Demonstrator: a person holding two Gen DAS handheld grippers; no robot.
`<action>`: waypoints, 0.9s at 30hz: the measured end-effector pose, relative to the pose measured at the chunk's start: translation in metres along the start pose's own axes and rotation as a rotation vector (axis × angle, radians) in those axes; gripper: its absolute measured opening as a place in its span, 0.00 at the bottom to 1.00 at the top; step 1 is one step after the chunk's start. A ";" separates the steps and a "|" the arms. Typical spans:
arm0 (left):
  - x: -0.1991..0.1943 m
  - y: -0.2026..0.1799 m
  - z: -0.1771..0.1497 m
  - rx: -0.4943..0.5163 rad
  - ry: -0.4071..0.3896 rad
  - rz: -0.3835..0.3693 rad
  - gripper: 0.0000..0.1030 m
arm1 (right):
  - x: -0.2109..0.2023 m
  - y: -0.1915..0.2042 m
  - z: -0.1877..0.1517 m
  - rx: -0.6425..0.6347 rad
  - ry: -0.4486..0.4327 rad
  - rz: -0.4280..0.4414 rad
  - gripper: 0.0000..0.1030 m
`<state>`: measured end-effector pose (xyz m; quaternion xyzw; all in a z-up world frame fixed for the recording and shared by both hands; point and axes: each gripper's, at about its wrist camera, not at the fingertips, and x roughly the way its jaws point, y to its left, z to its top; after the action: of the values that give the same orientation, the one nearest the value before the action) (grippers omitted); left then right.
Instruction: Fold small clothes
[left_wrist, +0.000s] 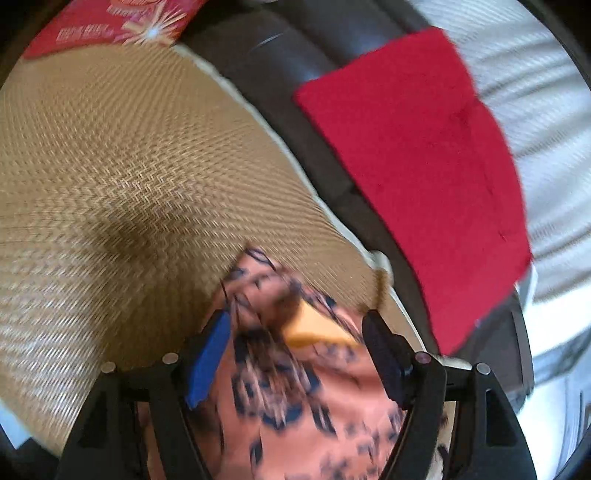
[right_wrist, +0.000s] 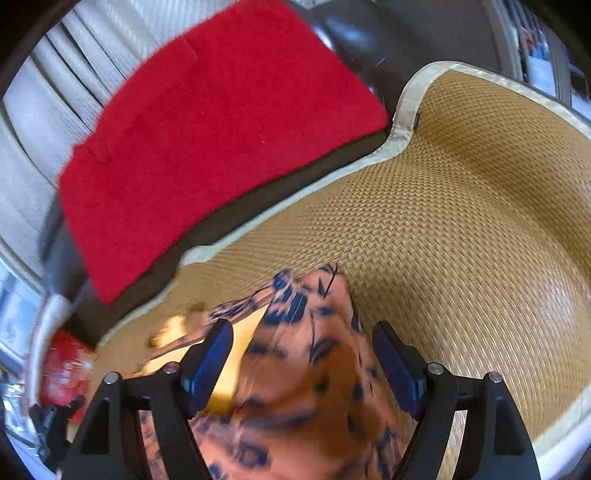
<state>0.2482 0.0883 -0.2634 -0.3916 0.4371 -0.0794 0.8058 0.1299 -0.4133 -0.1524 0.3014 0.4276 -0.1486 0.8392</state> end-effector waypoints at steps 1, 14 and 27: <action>0.009 0.002 0.003 -0.012 -0.008 0.011 0.72 | 0.006 -0.001 0.003 -0.005 0.009 -0.012 0.77; 0.077 -0.014 0.032 0.144 0.116 0.010 0.16 | 0.047 0.005 0.021 -0.052 0.059 -0.059 0.08; 0.055 -0.018 0.074 0.122 0.031 -0.075 0.15 | 0.033 -0.031 0.058 0.183 -0.054 0.073 0.10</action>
<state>0.3426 0.0915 -0.2629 -0.3568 0.4286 -0.1421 0.8178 0.1697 -0.4734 -0.1644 0.3883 0.3782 -0.1644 0.8241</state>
